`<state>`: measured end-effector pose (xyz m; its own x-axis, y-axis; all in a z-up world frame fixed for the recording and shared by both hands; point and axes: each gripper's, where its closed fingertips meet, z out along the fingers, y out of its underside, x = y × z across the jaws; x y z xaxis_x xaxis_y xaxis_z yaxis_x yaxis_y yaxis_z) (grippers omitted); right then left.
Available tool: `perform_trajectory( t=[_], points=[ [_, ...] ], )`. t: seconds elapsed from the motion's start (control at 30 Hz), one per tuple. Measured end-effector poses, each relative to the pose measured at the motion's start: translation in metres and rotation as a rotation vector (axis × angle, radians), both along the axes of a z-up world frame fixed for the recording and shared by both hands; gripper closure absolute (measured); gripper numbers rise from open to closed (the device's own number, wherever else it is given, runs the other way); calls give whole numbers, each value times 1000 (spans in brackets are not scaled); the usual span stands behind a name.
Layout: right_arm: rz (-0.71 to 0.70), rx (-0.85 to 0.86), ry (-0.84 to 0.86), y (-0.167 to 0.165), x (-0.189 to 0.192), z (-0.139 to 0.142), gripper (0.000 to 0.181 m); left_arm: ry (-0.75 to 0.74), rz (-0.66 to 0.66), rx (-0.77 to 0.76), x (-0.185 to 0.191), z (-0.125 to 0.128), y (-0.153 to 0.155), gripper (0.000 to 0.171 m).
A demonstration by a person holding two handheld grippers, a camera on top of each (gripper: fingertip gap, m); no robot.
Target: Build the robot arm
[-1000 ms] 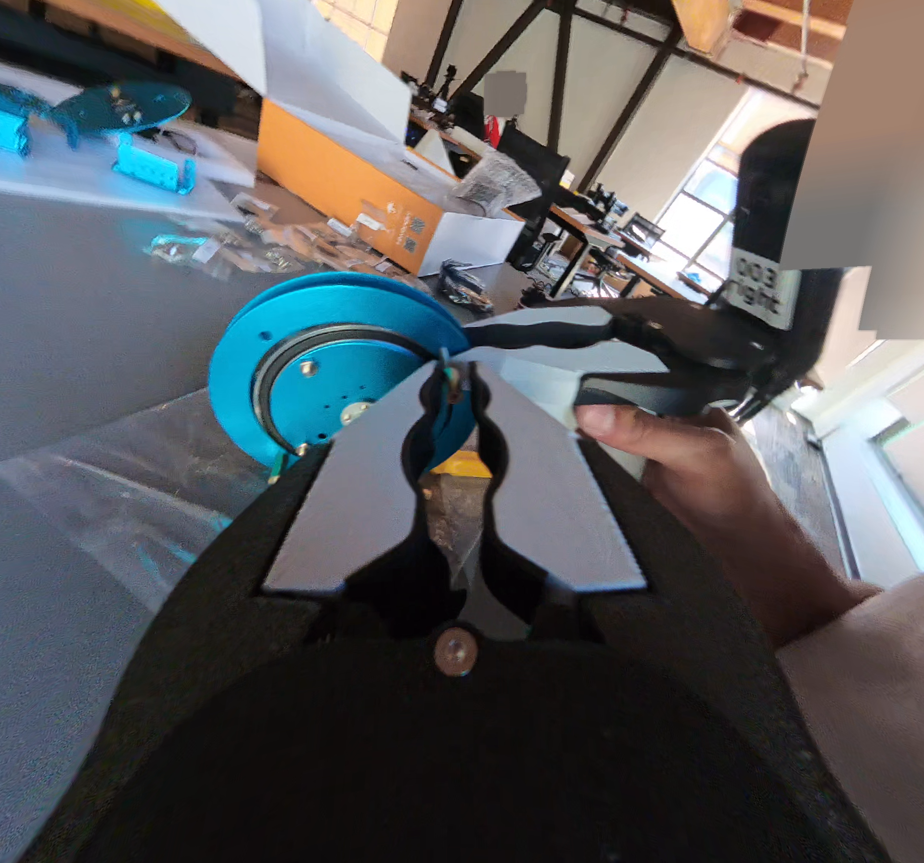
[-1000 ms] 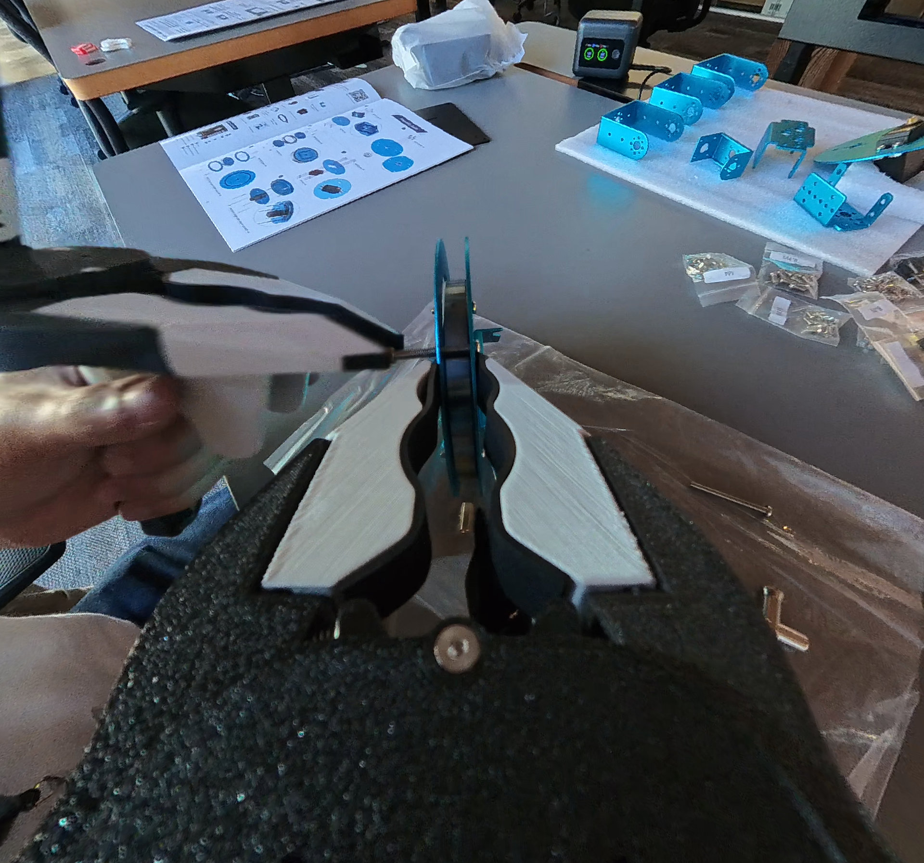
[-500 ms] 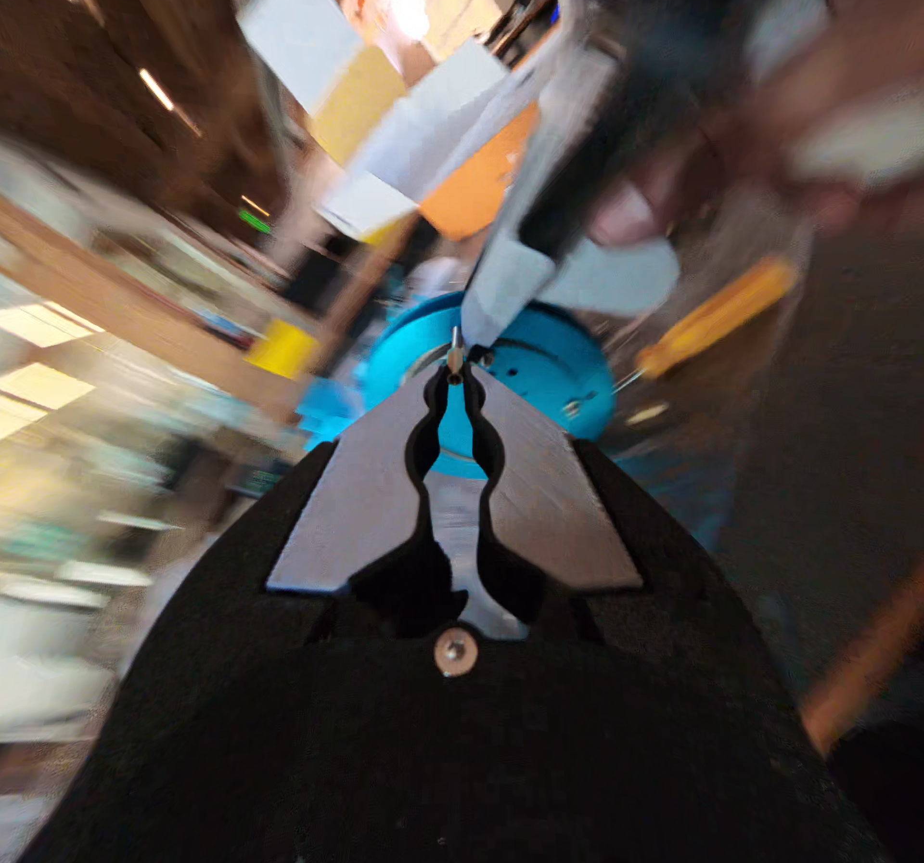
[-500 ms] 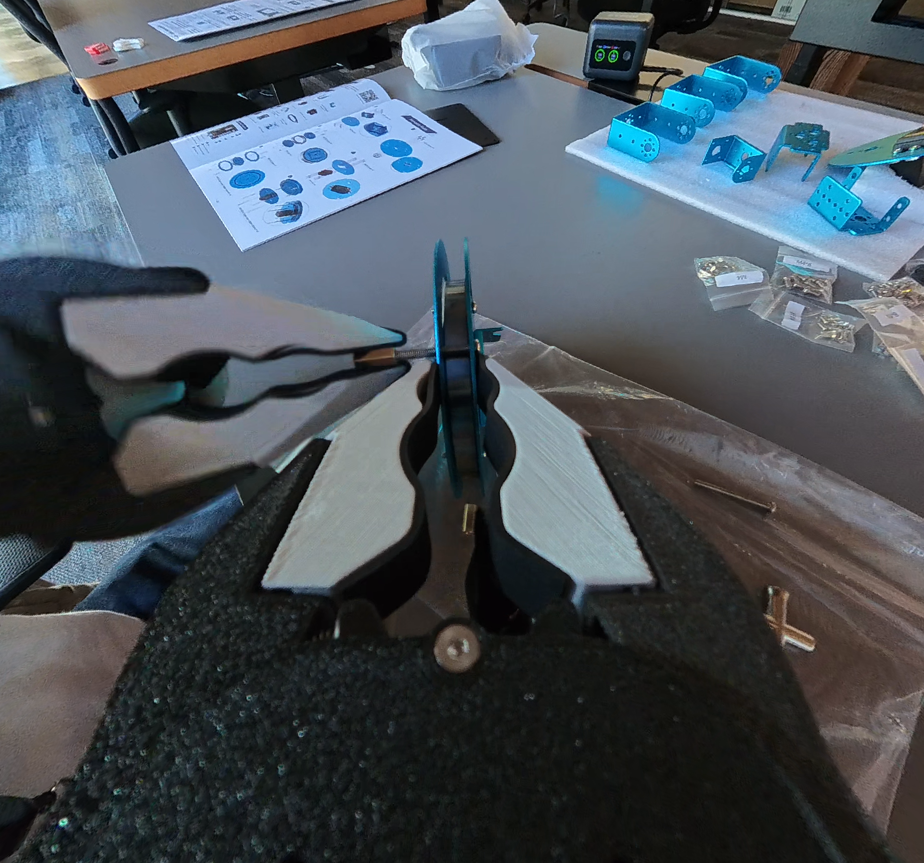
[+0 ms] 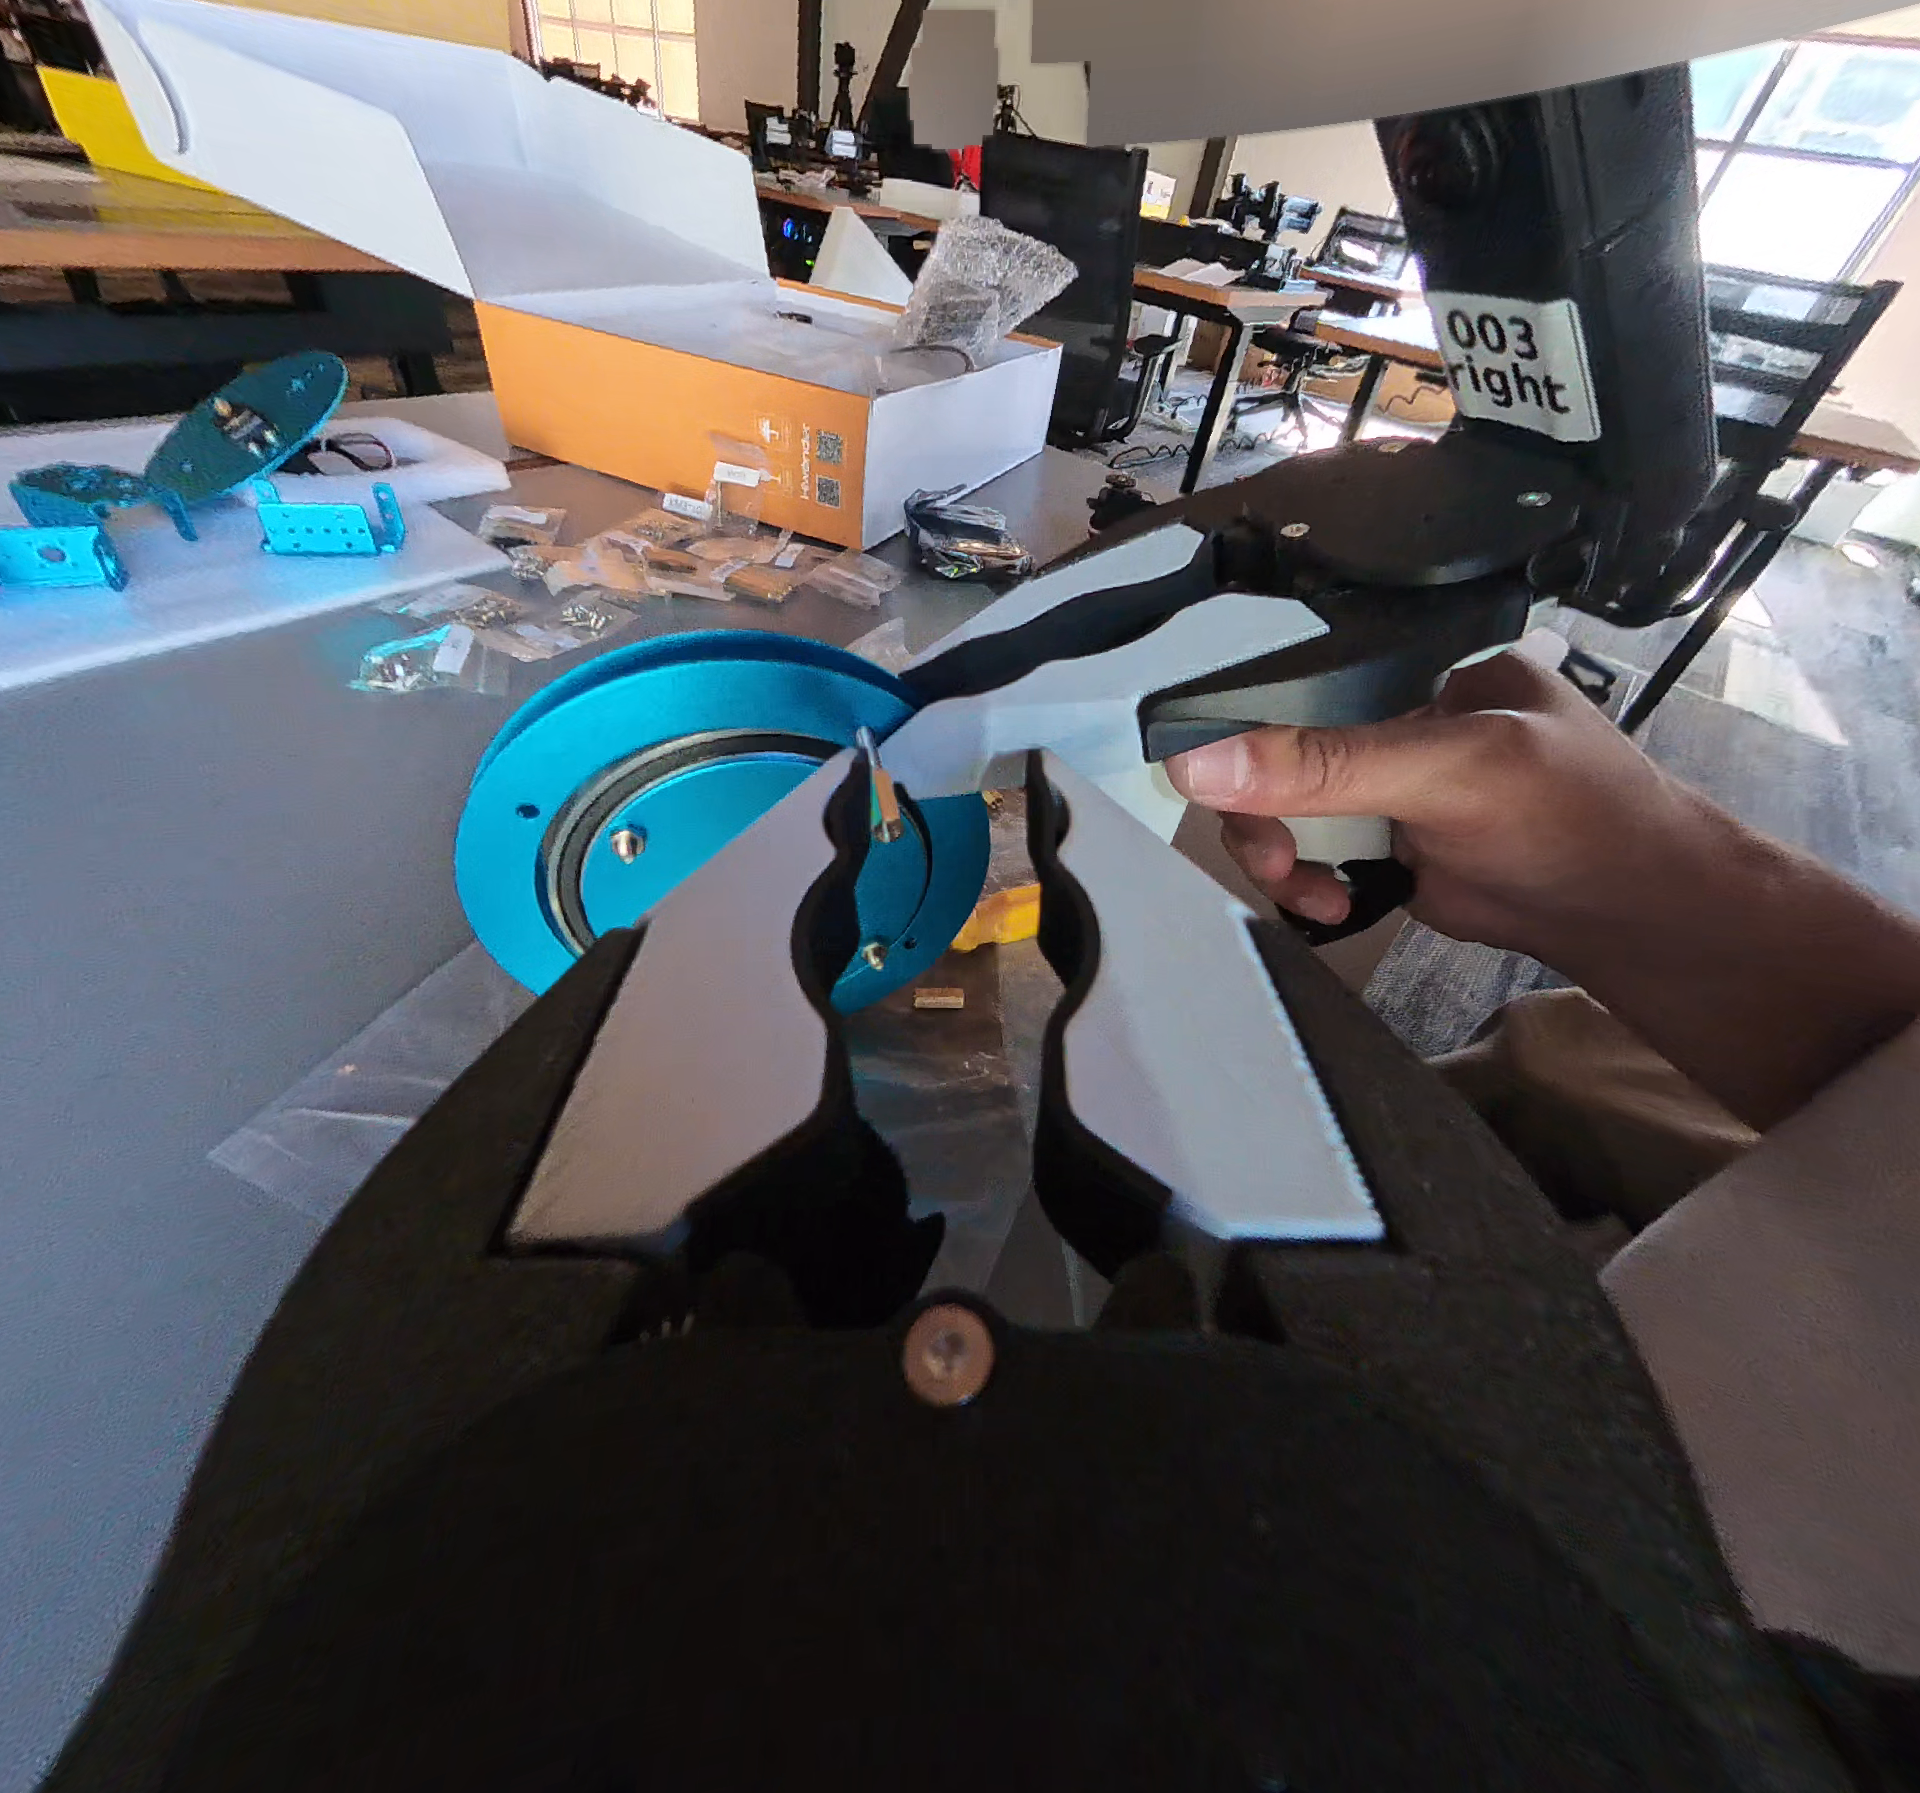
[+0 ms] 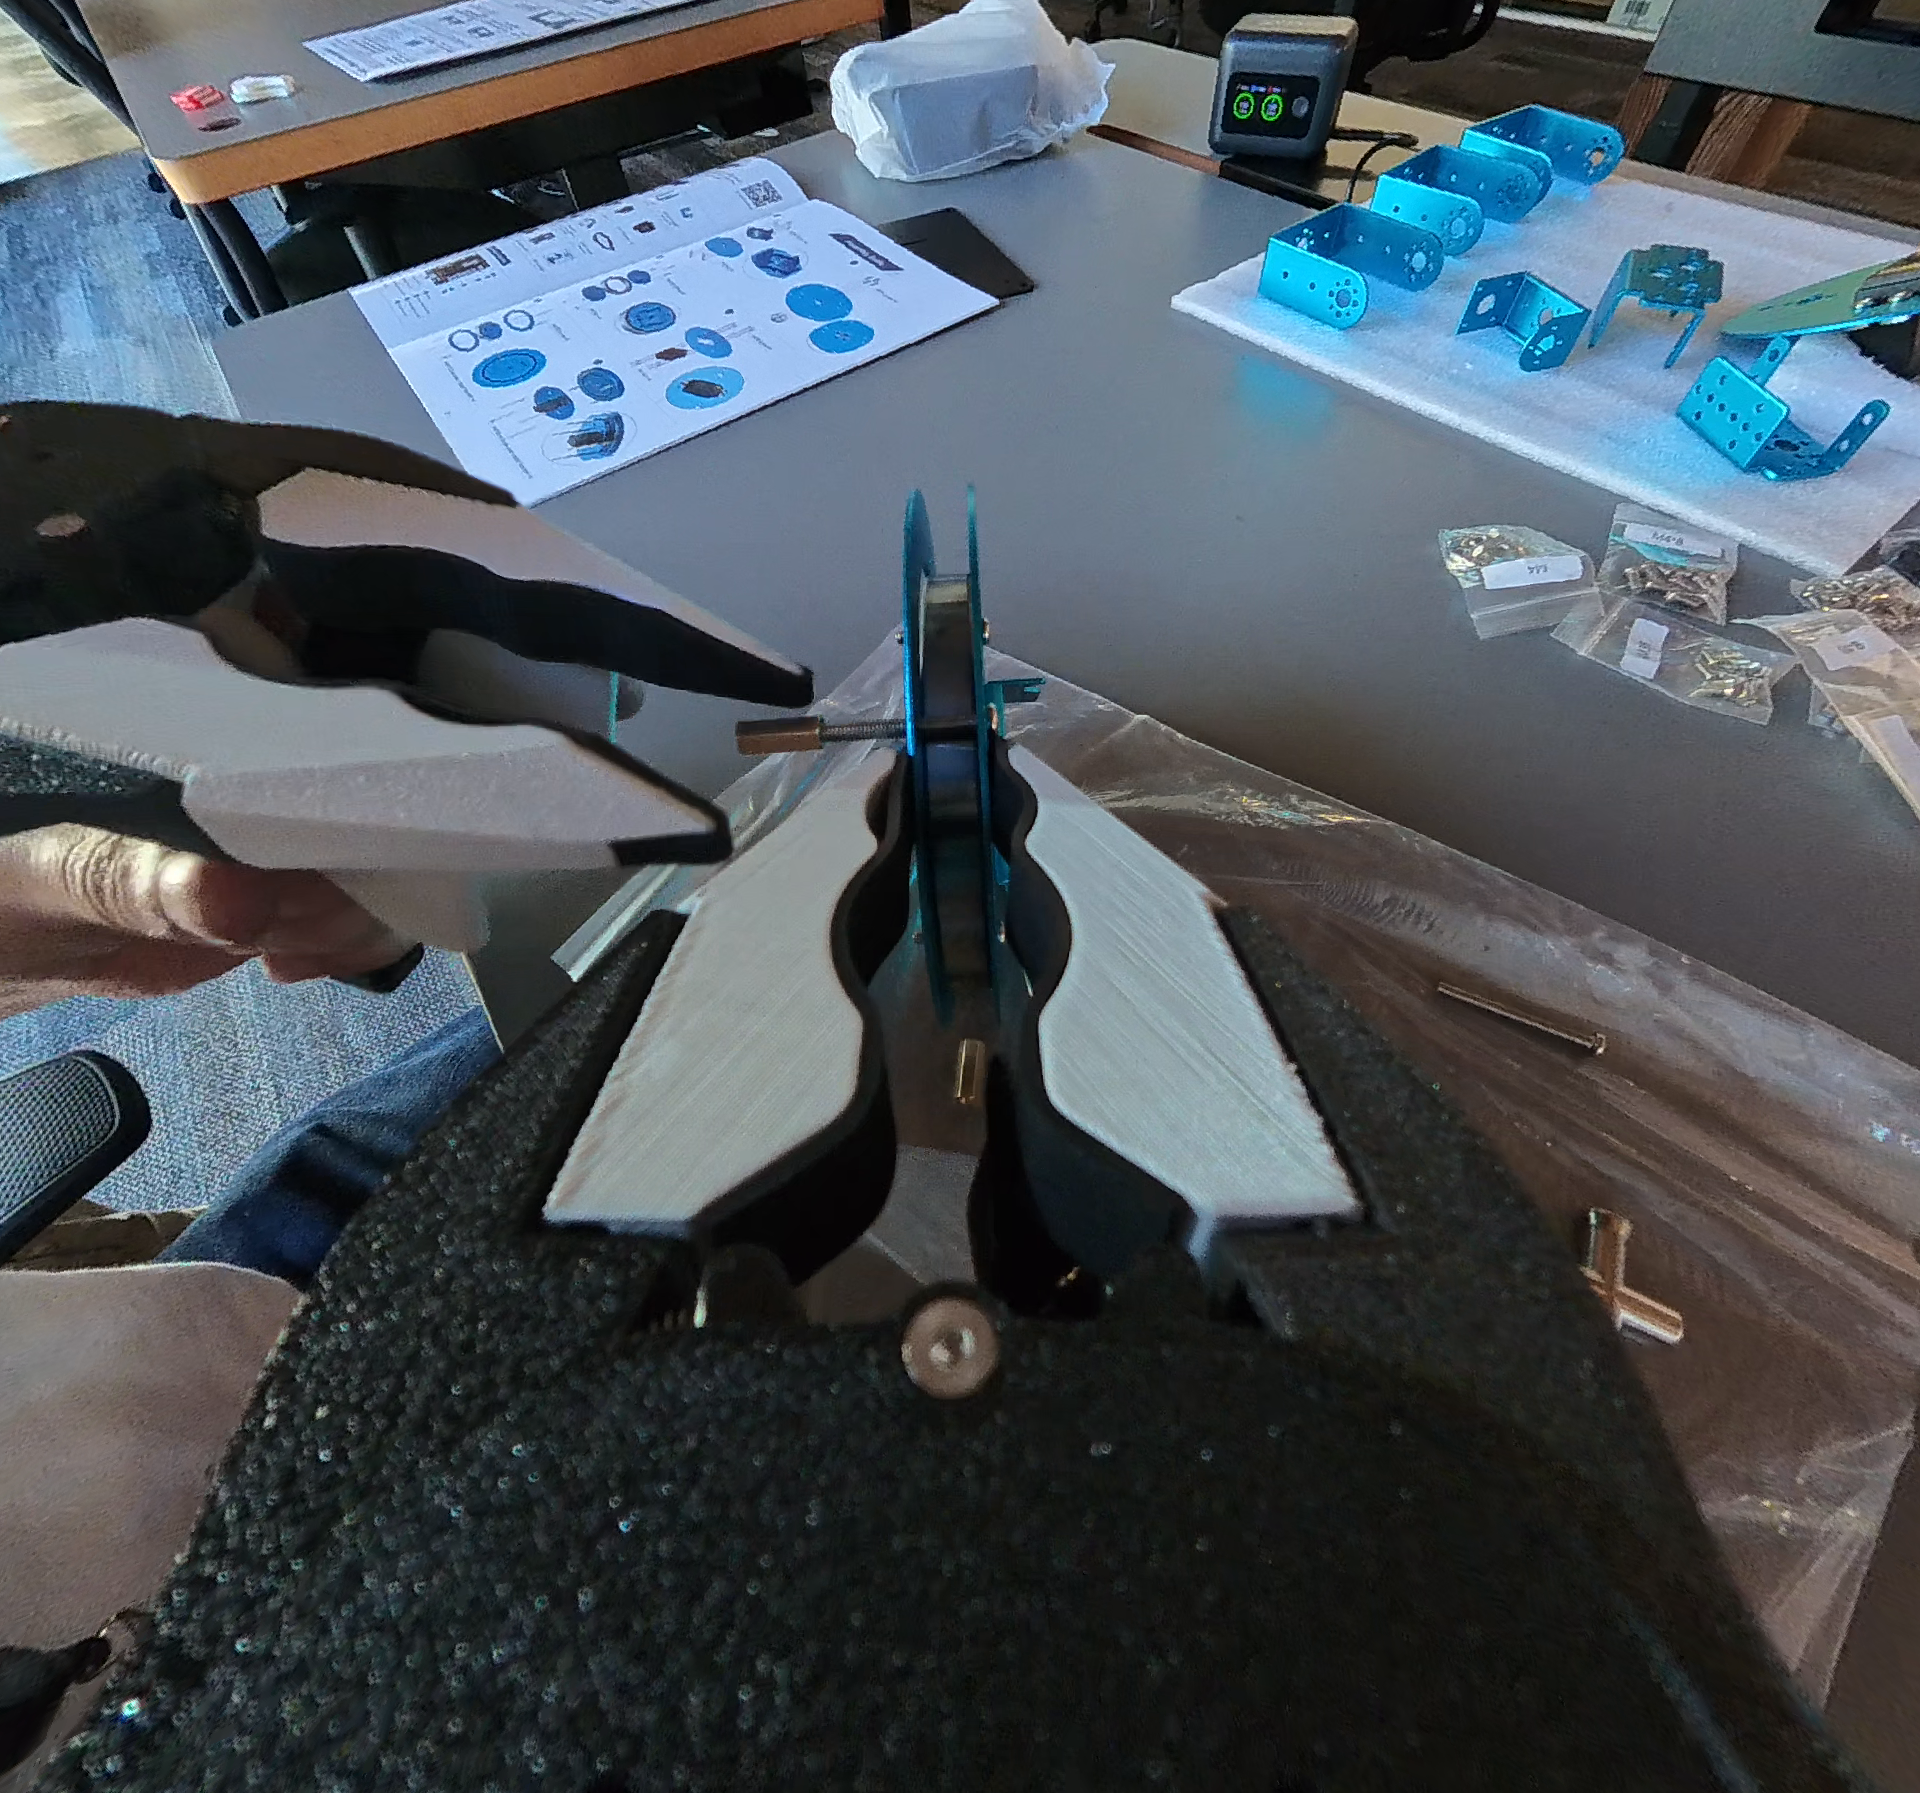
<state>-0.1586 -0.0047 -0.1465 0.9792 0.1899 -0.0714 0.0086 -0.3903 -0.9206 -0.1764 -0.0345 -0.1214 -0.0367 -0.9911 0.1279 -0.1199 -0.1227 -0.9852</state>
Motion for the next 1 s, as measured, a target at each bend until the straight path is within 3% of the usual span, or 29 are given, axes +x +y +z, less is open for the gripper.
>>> perform_trajectory(
  t=[0.13, 0.27, 0.4, 0.47, 0.5, 0.57, 0.7, 0.77, 0.87, 0.9, 1.0],
  points=[
    [3, 1, -1, 0, -1, 0, 168, -54, -33, 124, -1, 17, -16, 153],
    [2, 2, 7, 0, 0, 0, 168, 32, 71, 117, -4, -1, 12, 143],
    [6, -1, -2, 1, -2, 0, 168, 66, 10, 96, -1, -11, 0, 143],
    [9, -3, 5, 1, -1, 0, 168, 34, 0, 164, -2, -3, -8, 140],
    [6, -1, 4, 1, -1, 0, 169, -3, -21, 187, -4, 5, -15, 150],
    [6, -2, 4, 0, -1, 0, 168, -23, -2, 213, -6, 13, -14, 150],
    [6, -2, 3, 1, -2, 0, 169, 55, 66, 124, -4, -7, 13, 142],
    [7, -3, -1, 1, -2, 0, 168, 80, 32, 115, -1, -13, 8, 141],
    [8, -5, 3, 0, -2, 0, 168, 56, 18, 180, 1, -6, -6, 133],
    [7, -4, 7, 0, -1, 0, 168, 13, -13, 181, -1, 3, -13, 148],
    [6, -4, 2, 0, -2, 0, 168, -23, 4, 142, -4, 14, -9, 148]
  ],
)
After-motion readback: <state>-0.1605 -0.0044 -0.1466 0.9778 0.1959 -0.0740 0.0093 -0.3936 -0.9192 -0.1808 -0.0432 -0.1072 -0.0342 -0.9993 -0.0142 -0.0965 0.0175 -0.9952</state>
